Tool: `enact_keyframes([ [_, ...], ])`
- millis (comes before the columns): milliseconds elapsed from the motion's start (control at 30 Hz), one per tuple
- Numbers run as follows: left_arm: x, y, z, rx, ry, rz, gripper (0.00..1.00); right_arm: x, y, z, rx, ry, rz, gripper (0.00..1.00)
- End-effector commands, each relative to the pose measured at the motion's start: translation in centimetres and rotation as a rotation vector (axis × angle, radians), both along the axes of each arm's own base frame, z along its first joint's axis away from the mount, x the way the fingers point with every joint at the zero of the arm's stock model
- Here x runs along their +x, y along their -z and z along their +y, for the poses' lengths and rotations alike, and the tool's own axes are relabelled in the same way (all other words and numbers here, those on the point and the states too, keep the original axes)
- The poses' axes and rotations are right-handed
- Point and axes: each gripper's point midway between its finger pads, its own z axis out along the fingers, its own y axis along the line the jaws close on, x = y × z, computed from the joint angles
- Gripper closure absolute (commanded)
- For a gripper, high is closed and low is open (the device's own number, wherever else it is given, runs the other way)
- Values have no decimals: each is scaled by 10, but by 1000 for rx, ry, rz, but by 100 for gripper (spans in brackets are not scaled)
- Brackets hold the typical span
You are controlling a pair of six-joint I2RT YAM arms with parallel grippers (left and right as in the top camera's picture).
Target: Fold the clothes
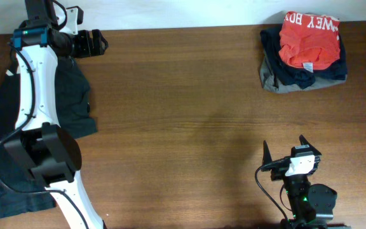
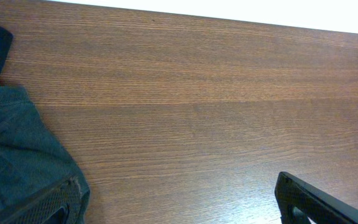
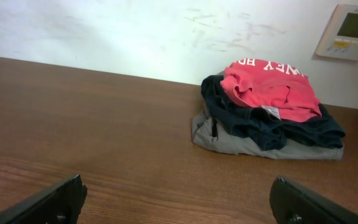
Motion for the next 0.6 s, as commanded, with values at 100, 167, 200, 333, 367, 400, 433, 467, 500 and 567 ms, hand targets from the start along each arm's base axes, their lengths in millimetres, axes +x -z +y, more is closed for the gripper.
enact_keyframes([
  [100, 2, 2, 0, 10, 17, -5, 1, 0, 2, -2, 8, 10, -2, 1],
  [167, 2, 2, 0, 10, 17, -5, 1, 0, 2, -2, 8, 10, -2, 1],
  [200, 2, 2, 0, 10, 17, -5, 1, 0, 2, -2, 8, 10, -2, 1],
  [333, 2, 2, 4, 20, 5, -3, 1, 0, 2, -2, 8, 10, -2, 1],
  [367, 2, 2, 6, 24, 1, -3, 1, 0, 2, -2, 8, 10, -2, 1],
  [400, 2, 2, 6, 24, 1, -2, 1, 0, 2, -2, 8, 10, -2, 1],
  [433, 2, 2, 6, 24, 1, -3, 1, 0, 2, -2, 8, 10, -2, 1],
  [467, 1, -1, 5, 25, 3, -10, 1, 0, 2, -2, 8, 10, -2, 1],
  [500, 1, -6, 3, 26, 5, -17, 1, 0, 2, -2, 8, 10, -2, 1],
  [567, -3, -18, -1, 42, 9, -37, 1, 0, 2, -2, 8, 10, -2, 1],
])
